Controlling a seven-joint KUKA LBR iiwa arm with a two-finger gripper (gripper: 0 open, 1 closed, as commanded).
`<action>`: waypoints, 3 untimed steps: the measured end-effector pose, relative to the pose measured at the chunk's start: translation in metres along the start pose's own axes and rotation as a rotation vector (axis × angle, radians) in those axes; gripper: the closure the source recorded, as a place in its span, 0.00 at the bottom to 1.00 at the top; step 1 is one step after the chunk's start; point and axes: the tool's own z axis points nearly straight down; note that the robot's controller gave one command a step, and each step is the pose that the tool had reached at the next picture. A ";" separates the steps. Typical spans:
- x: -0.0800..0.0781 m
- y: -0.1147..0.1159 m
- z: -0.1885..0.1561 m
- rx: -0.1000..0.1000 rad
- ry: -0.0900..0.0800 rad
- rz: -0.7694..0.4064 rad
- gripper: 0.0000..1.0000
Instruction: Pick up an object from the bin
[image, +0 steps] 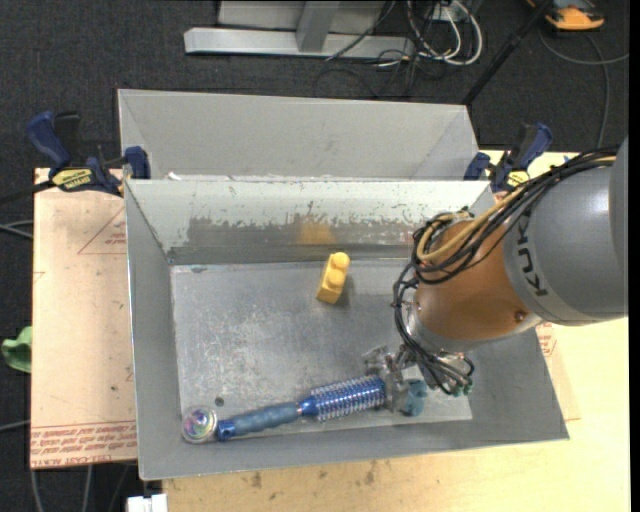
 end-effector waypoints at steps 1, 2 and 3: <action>-0.001 0.000 -0.151 0.003 -0.009 -0.020 1.00; -0.019 -0.011 -0.069 -0.002 0.005 -0.056 1.00; -0.020 -0.011 -0.073 0.000 -0.001 -0.058 0.00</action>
Offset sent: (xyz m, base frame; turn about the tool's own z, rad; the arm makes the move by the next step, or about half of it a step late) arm -0.0017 -0.0005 0.1462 -0.0215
